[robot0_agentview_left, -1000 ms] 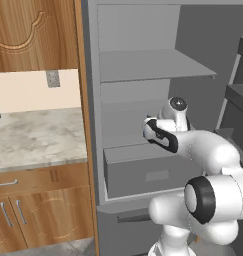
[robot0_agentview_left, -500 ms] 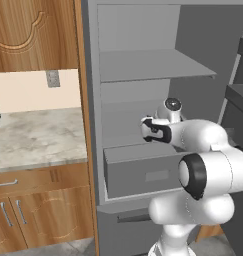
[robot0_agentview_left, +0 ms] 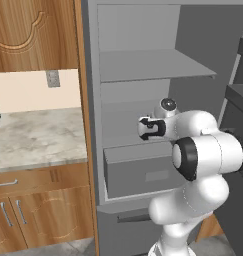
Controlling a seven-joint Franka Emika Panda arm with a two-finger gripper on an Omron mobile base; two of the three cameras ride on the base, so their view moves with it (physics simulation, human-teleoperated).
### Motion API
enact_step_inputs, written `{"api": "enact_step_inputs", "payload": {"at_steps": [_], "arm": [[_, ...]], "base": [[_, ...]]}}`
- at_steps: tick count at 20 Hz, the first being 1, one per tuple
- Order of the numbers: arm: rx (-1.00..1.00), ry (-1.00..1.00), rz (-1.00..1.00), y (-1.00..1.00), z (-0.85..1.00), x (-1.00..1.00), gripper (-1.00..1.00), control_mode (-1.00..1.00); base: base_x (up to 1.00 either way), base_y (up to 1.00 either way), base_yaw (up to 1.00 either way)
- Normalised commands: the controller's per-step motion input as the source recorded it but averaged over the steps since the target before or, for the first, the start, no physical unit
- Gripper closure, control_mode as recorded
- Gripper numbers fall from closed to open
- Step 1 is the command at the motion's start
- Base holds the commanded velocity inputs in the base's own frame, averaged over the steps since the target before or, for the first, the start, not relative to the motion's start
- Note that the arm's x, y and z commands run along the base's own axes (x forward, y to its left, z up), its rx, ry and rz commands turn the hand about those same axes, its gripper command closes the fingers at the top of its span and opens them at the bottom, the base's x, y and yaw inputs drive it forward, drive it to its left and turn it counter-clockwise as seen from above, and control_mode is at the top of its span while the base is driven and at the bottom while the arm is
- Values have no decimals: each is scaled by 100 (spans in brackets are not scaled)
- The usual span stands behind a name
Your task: Move the pear and bottled drink from the second highest shelf to the top shelf to make space. Then, place the pitcher from the counter on the cleared second highest shelf.
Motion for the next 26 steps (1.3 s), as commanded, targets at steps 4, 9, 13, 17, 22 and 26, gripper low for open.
{"api": "enact_step_inputs", "payload": {"at_steps": [4,9,13,17,22,26], "arm": [[0,0,0,0,-16,29,-100,-100],[0,0,0,0,-16,26,-100,-100],[0,0,0,0,-15,23,-100,-100],[0,0,0,0,-14,22,-100,-100],[0,0,0,0,-13,21,-100,-100],[0,0,0,-3,-12,22,-100,-100]], "base": [[0,0,0],[0,0,0],[0,0,0],[0,0,0],[0,0,0],[0,0,0]]}}
